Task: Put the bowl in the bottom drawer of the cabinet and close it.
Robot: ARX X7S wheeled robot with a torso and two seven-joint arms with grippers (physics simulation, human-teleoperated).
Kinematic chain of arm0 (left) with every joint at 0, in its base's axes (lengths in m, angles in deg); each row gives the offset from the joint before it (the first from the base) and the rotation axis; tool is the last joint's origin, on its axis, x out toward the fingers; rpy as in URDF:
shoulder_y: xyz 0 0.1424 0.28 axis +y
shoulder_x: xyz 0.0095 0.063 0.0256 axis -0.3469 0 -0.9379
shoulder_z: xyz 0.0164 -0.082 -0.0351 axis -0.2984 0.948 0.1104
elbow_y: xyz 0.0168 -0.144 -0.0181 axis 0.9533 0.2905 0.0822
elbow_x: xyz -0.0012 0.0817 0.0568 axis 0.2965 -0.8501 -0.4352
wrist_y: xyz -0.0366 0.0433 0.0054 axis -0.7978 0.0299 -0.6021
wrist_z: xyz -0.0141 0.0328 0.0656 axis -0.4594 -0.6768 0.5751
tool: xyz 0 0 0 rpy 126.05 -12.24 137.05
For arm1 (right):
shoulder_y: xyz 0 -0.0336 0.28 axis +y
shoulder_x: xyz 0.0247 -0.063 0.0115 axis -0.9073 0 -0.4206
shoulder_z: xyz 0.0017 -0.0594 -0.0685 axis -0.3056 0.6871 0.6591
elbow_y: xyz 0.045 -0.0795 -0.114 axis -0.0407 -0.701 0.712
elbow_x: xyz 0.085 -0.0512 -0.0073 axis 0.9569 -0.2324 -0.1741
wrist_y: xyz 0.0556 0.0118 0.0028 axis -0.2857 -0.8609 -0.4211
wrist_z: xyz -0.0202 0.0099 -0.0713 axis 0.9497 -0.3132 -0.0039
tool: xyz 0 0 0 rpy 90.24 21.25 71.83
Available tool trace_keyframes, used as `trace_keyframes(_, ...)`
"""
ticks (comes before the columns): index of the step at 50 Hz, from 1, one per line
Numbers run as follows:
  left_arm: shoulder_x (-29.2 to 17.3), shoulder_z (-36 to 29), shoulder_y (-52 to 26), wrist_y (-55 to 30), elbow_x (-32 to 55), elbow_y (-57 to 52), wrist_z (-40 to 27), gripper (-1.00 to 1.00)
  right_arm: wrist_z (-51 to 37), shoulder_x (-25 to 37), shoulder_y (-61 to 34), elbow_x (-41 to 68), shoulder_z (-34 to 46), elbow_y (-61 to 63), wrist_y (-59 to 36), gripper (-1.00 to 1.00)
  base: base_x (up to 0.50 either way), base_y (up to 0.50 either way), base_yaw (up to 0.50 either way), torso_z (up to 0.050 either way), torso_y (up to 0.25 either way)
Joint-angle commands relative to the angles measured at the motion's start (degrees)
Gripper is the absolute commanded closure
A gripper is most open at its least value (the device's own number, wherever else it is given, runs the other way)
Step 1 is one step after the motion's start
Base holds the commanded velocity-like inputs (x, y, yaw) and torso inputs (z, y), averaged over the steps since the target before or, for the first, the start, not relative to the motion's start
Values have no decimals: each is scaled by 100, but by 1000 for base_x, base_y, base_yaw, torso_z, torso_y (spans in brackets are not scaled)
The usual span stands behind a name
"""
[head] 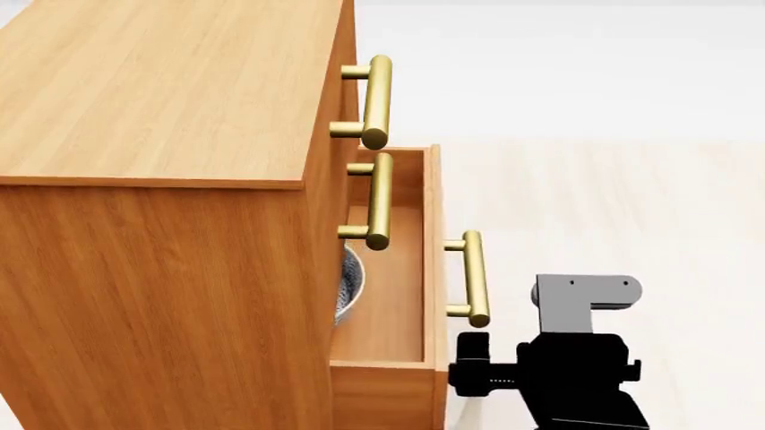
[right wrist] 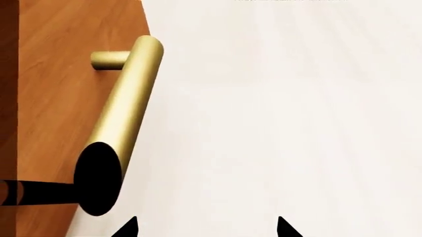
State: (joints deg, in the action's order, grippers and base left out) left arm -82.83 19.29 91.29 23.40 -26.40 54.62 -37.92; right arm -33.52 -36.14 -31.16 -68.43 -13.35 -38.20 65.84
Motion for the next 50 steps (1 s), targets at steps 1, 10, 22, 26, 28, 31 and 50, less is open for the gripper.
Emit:
trace_keyframes(1,-29,-13,9,90,77,12,-4,-100,105,-118,-244,-3,64,-213,43,-100,0,0,0,0,0)
trace_keyframes(10,-60,-36,30,86,83,-30,-45,-100,171,-218,-258,-34,58,-216,55,-100,0,0,0,0,0)
trace_keyframes(22,-101,-57,63,140,113,-44,-76,-100,250,-366,-226,-84,21,-221,78,-100,0,0,0,0,0)
trace_keyframes(26,-109,-76,39,107,104,-48,-98,-100,284,-423,-238,-124,31,-222,63,-100,0,0,0,0,0)
trace_keyframes(28,-121,-77,37,81,130,-69,-105,-100,303,-427,-234,-122,23,-222,59,-100,0,0,0,0,0)
trace_keyframes(31,-128,-89,35,65,132,-84,-120,-100,319,-466,-244,-143,18,-223,36,-100,0,0,0,0,0)
trace_keyframes(50,-162,-136,-16,118,165,21,-163,-100,465,-679,-373,-193,70,-225,-49,-100,0,0,0,0,0)
